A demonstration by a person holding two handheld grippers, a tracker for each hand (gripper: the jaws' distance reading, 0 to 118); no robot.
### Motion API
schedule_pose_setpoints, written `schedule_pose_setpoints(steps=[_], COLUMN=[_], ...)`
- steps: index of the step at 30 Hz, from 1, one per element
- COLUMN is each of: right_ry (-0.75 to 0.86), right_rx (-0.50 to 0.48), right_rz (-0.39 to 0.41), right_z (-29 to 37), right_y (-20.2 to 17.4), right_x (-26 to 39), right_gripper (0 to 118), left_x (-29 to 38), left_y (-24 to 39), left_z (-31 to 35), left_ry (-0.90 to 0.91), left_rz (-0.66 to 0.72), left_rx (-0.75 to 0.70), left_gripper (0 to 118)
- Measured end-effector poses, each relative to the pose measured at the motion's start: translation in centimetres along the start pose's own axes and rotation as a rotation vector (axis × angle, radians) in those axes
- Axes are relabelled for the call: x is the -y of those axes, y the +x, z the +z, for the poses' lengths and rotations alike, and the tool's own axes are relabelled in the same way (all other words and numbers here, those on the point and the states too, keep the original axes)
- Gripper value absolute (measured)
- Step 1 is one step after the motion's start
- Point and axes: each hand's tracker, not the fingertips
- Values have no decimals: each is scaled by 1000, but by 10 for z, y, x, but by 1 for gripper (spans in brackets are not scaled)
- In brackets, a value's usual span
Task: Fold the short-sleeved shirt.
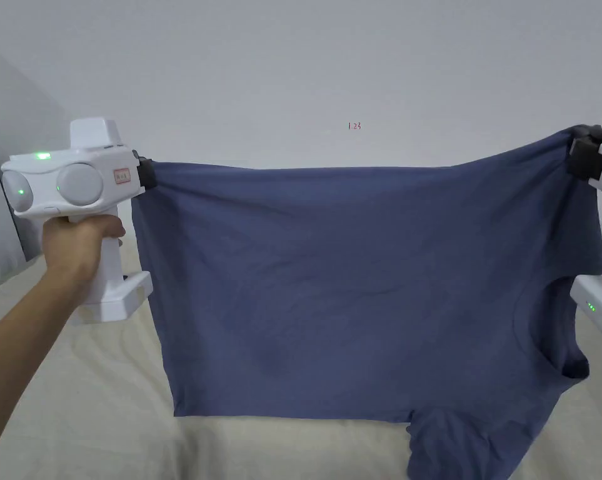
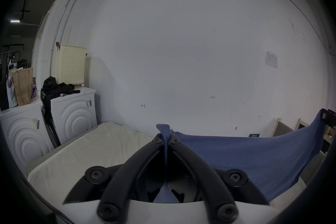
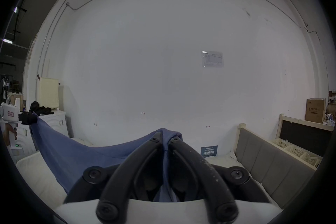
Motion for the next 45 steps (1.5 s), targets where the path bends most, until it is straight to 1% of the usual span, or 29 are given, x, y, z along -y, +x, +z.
schedule_pose_setpoints(steps=[2, 7, 10, 14, 17, 21, 23, 27, 30, 33, 39, 42, 44, 45], right_ry=[-32, -174, -278, -373, -417, -470, -512, -554, -588, -619, -703, -753, -799, -829], right_rx=[-6, -16, -43, -38, -53, -67, -102, -107, -104, -92, -77, -62, -44, -30], right_rz=[15, 0, -56, -90, -119, -141, -202, -210, -256, -278, -253, -262, -268, -268], right_z=[-8, -26, -26, -2, 28, 81, 110, 173, 216, 254, 313, 328, 328, 327], right_y=[0, 4, 7, 5, 4, 1, 3, 2, 3, 1, 3, 2, 12, 12], right_x=[25, 104, 152, 202, 228, 255, 267, 285, 296, 305, 332, 348, 371, 379], right_gripper=[7, 7, 7, 7, 7, 7, 7, 7, 7, 7, 7, 7, 7, 7], left_x=[24, 99, 148, 205, 238, 276, 290, 321, 339, 354, 380, 395, 406, 412], left_y=[-3, -11, -14, -28, -39, -55, -63, -81, -86, -90, -94, -95, -95, -96], left_z=[-14, -40, -40, -30, -8, 38, 68, 117, 154, 185, 230, 243, 245, 244], left_ry=[-31, -164, -256, -340, -394, -455, -489, -539, -576, -604, -667, -702, -731, -750], left_rz=[-9, -45, -64, -70, -60, -55, -14, 10, 15, 10, 0, -13, -18, -23], left_rx=[-6, -19, -26, -29, -28, -22, -25, -31, -32, -30, -34, -41, -58, -62], left_gripper=[2, 2, 2, 2, 2, 2, 2, 2, 2, 2, 2, 2, 2, 2])
